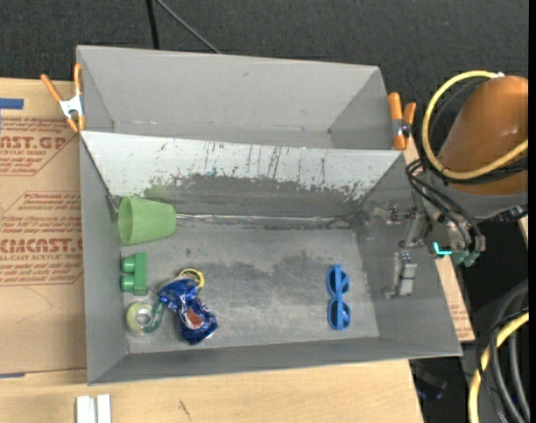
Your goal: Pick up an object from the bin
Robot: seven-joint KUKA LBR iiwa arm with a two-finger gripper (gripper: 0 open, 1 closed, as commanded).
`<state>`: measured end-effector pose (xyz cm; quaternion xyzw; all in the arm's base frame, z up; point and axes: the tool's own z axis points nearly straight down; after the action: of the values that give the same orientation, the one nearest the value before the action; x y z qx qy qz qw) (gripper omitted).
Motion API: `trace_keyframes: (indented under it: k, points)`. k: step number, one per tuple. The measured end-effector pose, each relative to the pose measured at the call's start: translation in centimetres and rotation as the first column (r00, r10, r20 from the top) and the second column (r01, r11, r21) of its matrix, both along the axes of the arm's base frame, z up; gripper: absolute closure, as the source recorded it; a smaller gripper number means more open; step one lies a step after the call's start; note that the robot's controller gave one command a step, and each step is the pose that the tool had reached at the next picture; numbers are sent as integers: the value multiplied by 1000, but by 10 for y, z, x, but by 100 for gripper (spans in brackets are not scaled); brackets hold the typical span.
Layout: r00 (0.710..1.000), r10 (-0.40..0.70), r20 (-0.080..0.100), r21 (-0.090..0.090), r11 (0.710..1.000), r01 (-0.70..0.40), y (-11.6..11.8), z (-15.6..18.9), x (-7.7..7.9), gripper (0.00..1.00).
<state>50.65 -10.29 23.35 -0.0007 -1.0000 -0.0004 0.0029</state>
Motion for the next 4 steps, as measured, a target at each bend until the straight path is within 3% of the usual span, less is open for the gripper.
trace_keyframes:
  k: [1,2,3,4]
  points:
    - [999,-36,0,1,999,36,33,-168,-18,0]
    - [991,131,8,-3,991,-131,-39,-148,-21,0]
    - [929,371,12,-2,929,-371,11,-163,-14,0]
    - [897,440,23,-8,898,-440,-4,-161,-21,0]
